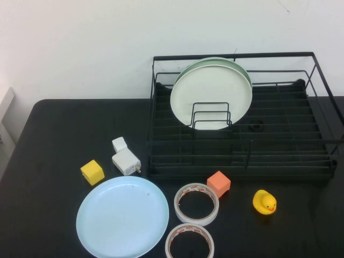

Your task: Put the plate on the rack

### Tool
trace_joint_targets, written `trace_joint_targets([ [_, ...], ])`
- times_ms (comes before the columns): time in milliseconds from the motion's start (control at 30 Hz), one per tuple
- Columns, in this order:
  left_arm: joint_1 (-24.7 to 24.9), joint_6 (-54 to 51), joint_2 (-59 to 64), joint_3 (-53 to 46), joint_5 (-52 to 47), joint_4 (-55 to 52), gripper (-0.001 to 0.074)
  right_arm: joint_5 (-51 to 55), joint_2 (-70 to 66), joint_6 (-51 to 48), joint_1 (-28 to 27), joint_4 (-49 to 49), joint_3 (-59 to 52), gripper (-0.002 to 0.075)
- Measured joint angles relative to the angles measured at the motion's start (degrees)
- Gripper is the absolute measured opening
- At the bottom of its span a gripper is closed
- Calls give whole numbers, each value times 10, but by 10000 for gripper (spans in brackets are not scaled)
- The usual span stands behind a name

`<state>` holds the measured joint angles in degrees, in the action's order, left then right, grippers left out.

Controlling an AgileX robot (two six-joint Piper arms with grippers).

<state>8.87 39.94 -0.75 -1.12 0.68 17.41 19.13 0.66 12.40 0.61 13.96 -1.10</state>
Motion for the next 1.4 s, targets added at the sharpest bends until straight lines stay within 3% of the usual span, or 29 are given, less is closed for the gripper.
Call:
trace_joint_targets([
  [300, 0, 85, 0, 0, 79, 100, -3, -19, 0, 1, 0, -29, -4, -2],
  [633, 0, 126, 0, 0, 122, 109, -3, -66, 0, 100, 0, -396, -4, -2],
  [800, 0, 126, 0, 0, 138, 105, -3, -69, 0, 95, 0, -420, -4, -2],
  [900, 0, 127, 0, 0, 125, 39, -3, -69, 0, 72, 0, -423, -4, -2],
  [1000, 0, 127, 0, 35, 4, -69, -3, -71, 0, 68, 0, -434, -4, -2],
  [1167, 0, 80, 25, 172, -241, -200, -3, -69, 0, 42, 0, -437, -4, -2],
  [1400, 0, -98, 158, 325, -476, -230, -2, -26, 0, 0, 0, -438, -4, -2],
])
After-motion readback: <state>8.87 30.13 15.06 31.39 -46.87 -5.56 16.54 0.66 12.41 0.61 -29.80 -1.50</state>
